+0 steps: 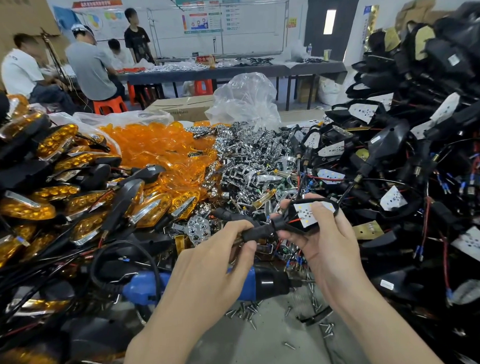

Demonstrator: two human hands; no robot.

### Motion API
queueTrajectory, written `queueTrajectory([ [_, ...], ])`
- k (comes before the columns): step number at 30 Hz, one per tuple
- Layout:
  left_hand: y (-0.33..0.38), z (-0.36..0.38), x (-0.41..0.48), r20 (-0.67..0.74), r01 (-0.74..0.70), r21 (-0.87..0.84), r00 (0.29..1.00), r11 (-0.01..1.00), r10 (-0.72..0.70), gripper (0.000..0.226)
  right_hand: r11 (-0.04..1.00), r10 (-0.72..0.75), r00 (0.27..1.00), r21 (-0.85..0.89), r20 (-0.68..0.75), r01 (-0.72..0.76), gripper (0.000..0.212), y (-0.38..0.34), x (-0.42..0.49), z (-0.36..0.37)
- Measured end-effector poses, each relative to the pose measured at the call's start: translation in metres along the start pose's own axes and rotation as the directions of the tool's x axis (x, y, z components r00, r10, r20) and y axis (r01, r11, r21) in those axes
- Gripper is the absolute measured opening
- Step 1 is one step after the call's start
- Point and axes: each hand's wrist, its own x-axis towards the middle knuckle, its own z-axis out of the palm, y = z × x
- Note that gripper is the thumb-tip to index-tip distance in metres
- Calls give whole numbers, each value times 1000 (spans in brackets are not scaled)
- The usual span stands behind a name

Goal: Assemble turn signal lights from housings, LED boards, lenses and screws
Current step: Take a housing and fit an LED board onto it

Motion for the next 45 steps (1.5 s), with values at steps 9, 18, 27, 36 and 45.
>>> queueTrajectory([
  [9,-1,-5,-1,-5,5,-4,1000,1000,-6,25,1000,11,1000,-27,13,-11,28,-3,0,-1],
  [18,0,-5,1,-40,6,-18,999,1000,-7,34,999,28,999,-30,16,-28,24,-3,-1,-1],
  [27,5,2,6,-167,-62,27,984,998,65,39,1000,19,1000,-20,21,-19,23,5,-8,8],
  [36,9,8,5,-195,-41,74,979,996,55,39,985,160,984,59,84,-165,20,-1,-13,6],
  [45,-32,-13,25,-170,348,-8,923,938,-344,36,988,156,987,-2,36,-156,19,4,-5,-2],
])
